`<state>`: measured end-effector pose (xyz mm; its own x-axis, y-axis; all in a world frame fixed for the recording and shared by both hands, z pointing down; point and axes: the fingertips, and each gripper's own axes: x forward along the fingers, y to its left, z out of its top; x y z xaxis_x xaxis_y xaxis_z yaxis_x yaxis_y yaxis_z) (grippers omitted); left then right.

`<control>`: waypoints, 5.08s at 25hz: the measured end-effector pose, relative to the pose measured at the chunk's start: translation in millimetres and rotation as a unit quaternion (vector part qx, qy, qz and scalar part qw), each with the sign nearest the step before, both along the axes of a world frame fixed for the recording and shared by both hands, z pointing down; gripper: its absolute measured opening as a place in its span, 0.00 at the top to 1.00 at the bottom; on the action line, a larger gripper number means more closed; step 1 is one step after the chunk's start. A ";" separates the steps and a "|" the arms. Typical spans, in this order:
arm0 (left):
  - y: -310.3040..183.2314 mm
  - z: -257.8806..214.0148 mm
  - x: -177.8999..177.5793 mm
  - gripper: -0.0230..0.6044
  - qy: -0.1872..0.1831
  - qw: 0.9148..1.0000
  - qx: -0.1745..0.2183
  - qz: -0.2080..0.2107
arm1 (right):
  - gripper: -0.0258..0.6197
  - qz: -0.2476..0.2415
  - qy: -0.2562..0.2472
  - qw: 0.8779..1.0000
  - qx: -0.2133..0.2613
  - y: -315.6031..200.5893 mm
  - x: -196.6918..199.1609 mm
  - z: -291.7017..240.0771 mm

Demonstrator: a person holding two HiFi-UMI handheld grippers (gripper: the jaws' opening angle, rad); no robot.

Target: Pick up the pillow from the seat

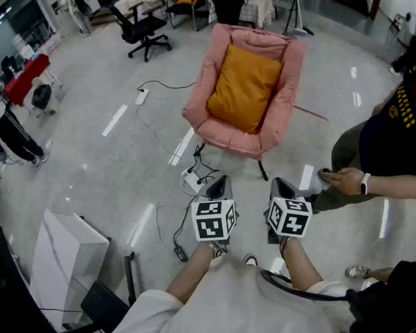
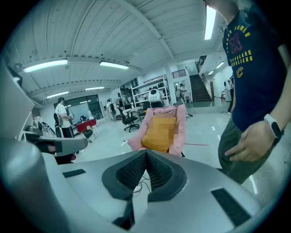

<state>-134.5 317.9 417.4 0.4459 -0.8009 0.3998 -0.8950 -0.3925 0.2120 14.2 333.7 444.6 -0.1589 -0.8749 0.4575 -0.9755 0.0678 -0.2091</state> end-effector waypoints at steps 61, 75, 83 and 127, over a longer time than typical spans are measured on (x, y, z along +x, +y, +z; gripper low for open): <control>-219.1 42.6 53.0 0.95 -0.043 0.998 -0.034 -0.021 | 0.91 -0.007 -0.011 0.997 -0.070 -220.9 79.6 56.8; -258.6 50.8 63.7 0.95 -0.040 0.998 -0.038 -0.026 | 0.91 -0.017 -0.006 0.996 -0.084 -255.1 84.2 68.4; -310.5 53.8 71.7 0.95 -0.034 0.999 -0.036 -0.015 | 0.91 -0.002 0.004 0.996 -0.088 -298.8 96.8 71.6; -595.4 125.6 87.7 0.95 -0.061 0.991 -0.118 0.032 | 0.91 0.059 -0.030 0.987 -0.144 -559.1 108.5 124.3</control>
